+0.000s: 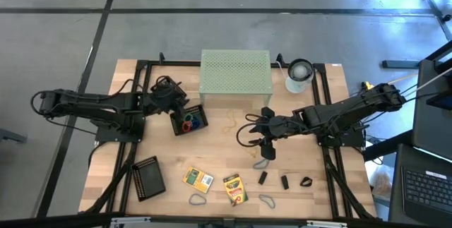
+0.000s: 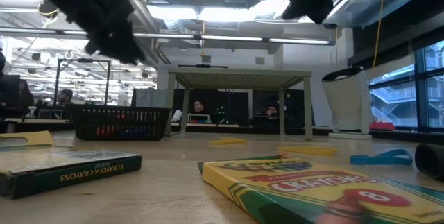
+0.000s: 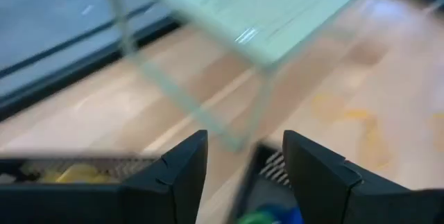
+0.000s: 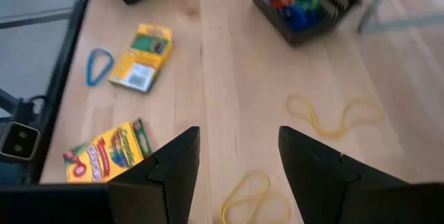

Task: Pick & Place Office Desk Supplies
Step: Put the blue rubber band into the top black bin

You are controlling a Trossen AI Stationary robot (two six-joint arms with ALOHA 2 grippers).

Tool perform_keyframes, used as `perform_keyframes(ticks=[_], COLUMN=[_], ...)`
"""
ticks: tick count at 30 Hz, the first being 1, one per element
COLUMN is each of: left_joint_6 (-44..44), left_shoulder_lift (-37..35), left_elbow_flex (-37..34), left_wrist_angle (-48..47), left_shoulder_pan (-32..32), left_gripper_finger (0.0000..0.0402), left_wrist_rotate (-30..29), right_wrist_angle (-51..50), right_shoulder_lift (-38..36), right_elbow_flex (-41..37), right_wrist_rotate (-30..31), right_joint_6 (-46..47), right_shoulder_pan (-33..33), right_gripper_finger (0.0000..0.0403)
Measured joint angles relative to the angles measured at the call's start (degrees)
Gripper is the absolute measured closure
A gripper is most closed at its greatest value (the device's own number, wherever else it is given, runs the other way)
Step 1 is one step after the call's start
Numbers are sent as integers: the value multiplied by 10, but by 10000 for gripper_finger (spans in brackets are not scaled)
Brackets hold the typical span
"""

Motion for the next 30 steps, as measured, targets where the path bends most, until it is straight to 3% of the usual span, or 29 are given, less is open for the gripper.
perform_keyframes(ticks=[5,13,21,30], left_joint_6=[18,-5,12,71], left_shoulder_lift=[4,67,150,193], left_elbow_flex=[-10,-13,-13,-13], left_wrist_angle=[96,125,224,310], left_shoulder_pan=[-40,-95,-124,-129], left_gripper_finger=[219,219,219,219], left_wrist_rotate=[1,0,-2,-2], right_wrist_angle=[0,1,13,89], right_shoulder_lift=[0,0,0,0], right_elbow_flex=[-41,-110,-153,-208], right_wrist_rotate=[0,0,-33,-47], right_joint_6=[61,147,170,158], right_shoulder_pan=[0,6,53,119], right_gripper_finger=[204,204,204,204])
